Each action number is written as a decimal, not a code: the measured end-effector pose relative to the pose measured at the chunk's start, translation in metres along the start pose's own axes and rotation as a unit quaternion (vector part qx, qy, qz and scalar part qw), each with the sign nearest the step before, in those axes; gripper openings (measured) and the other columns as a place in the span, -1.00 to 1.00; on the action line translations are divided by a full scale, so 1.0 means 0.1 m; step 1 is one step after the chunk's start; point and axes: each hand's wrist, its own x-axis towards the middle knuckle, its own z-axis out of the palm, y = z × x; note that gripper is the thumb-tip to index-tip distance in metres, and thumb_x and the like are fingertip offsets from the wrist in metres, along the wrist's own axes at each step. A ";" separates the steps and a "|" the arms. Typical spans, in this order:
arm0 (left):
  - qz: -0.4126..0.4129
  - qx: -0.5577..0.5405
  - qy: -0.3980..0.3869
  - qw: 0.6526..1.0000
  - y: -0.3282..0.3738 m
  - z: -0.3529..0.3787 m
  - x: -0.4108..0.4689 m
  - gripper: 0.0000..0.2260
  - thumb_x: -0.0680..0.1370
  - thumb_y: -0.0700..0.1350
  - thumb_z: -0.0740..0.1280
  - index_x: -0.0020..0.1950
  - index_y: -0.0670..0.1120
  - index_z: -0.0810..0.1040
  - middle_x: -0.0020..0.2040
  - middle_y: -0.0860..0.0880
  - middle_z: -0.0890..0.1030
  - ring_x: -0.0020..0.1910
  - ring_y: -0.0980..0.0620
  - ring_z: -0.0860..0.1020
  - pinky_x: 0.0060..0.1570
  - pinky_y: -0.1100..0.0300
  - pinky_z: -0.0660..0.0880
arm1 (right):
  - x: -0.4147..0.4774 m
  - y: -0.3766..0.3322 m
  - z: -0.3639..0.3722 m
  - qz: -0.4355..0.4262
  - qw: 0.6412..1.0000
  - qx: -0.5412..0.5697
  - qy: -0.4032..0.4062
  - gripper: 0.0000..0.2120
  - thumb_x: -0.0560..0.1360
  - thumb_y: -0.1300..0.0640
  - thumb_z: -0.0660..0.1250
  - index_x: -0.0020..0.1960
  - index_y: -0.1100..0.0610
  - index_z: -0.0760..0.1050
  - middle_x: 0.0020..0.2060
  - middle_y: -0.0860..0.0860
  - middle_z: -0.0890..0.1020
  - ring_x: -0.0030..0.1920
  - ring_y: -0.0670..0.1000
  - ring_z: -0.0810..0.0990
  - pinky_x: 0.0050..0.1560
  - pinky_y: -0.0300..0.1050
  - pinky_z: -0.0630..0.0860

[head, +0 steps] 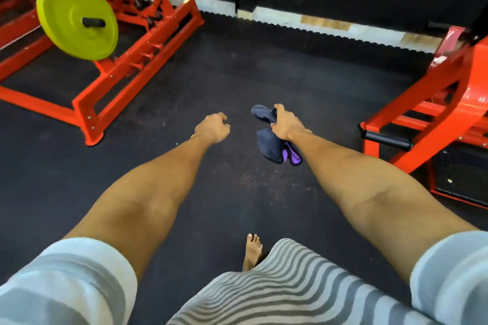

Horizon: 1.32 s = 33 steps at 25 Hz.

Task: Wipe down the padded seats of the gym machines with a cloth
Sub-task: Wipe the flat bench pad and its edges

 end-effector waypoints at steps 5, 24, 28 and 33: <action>0.039 0.011 0.025 0.999 0.41 -0.53 1.06 -0.62 0.65 -0.01 0.20 0.48 0.01 0.41 0.42 -0.08 0.48 0.33 -0.14 0.49 0.25 -0.05 0.47 | 0.98 -0.09 -0.49 0.017 1.000 0.010 0.011 -0.49 0.63 0.17 0.23 0.54 0.15 0.18 0.35 0.24 0.49 0.28 0.30 0.51 0.10 0.08 0.43; 0.219 0.061 -0.070 0.971 2.20 -1.78 5.54 -0.56 0.62 0.04 0.20 0.51 0.06 0.35 0.49 -0.06 0.43 0.37 -0.16 0.46 0.28 -0.01 0.40 | 4.43 0.02 -2.09 0.174 0.974 0.084 0.121 -0.53 0.64 0.12 0.21 0.52 0.10 0.19 0.32 0.24 0.50 0.21 0.27 0.53 0.15 0.13 0.50; 0.246 0.088 -0.091 0.961 2.89 -1.59 6.31 -0.55 0.63 0.07 0.20 0.53 0.06 0.33 0.48 -0.07 0.43 0.33 -0.19 0.48 0.27 -0.04 0.47 | 5.07 0.47 -2.48 0.195 0.967 0.089 0.137 -0.50 0.66 0.11 0.22 0.55 0.08 0.17 0.35 0.26 0.47 0.22 0.29 0.53 0.19 0.21 0.51; 0.279 0.082 -0.120 0.949 3.91 -1.42 7.14 -0.55 0.62 0.05 0.20 0.53 0.05 0.33 0.47 -0.07 0.44 0.33 -0.18 0.48 0.28 -0.06 0.47 | 5.82 1.17 -3.09 0.235 0.957 0.093 0.143 -0.52 0.65 0.11 0.21 0.53 0.07 0.19 0.34 0.28 0.46 0.19 0.31 0.52 0.18 0.25 0.51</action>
